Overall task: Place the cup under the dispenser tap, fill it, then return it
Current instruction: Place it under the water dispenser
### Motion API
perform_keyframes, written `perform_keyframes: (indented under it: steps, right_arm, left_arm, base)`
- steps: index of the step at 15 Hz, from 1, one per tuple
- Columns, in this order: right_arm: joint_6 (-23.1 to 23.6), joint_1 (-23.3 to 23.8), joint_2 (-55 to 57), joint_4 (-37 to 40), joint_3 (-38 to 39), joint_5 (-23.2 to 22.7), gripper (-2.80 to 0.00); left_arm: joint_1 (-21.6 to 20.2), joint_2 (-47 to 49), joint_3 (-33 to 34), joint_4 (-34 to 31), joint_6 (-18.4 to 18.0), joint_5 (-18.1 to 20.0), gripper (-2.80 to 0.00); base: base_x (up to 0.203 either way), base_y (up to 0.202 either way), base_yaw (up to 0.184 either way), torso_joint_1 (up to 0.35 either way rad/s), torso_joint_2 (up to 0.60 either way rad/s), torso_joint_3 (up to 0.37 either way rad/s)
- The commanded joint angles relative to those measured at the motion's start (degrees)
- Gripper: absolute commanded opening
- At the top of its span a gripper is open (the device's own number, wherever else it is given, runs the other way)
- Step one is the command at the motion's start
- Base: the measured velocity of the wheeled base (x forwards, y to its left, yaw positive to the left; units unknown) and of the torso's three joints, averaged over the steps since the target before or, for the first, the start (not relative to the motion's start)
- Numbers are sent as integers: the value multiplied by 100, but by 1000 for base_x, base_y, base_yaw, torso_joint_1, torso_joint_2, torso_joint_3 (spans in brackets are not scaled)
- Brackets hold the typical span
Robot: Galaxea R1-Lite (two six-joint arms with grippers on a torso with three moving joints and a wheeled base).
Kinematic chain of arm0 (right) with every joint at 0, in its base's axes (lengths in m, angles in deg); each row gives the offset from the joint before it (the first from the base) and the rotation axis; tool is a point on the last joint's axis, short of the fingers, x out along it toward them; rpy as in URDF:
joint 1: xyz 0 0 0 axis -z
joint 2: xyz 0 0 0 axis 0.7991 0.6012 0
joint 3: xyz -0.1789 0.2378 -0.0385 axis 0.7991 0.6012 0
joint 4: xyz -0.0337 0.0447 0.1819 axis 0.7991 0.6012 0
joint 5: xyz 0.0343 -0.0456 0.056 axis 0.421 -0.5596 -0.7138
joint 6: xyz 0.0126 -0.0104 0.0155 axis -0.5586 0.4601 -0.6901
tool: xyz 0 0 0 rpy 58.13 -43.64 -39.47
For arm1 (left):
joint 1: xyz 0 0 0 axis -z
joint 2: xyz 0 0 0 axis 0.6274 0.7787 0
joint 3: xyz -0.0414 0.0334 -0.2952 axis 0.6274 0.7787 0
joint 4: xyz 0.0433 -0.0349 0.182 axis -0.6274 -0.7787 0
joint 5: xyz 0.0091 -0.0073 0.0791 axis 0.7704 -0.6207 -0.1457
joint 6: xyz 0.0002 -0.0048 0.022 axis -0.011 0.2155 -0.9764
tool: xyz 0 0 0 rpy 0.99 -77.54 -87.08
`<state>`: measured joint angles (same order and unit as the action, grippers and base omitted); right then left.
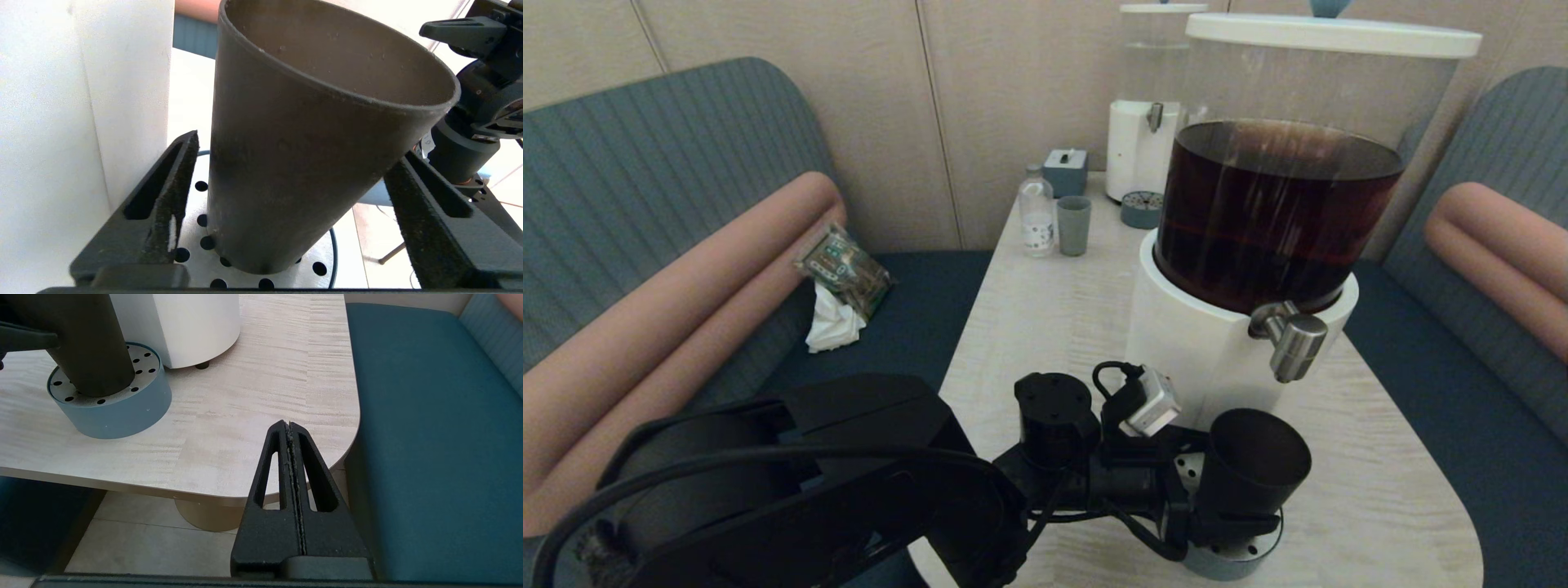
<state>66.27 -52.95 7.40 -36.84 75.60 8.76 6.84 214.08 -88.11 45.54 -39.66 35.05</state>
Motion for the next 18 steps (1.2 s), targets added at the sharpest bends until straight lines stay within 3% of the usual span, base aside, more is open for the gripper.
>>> perform_keyframes:
  steps: [1, 10, 18]
  right_arm:
    - [0, -1, 6, 1, -2, -4, -280]
    - [0, -1, 6, 1, -1, -4, -280]
    - [0, -1, 6, 1, -2, -4, -280]
  left_arm:
    - [0, -11, 43, 65, -3, 25, 0]
    - [0, -457, 629, 115, -21, 25, 0]
    - [-26, -607, 1149, 588, -3, 31, 0]
  base:
    - [0, 0, 0, 0, 0, 0]
    - [0, 0, 0, 0, 0, 0]
    - [0, 0, 0, 0, 0, 0]
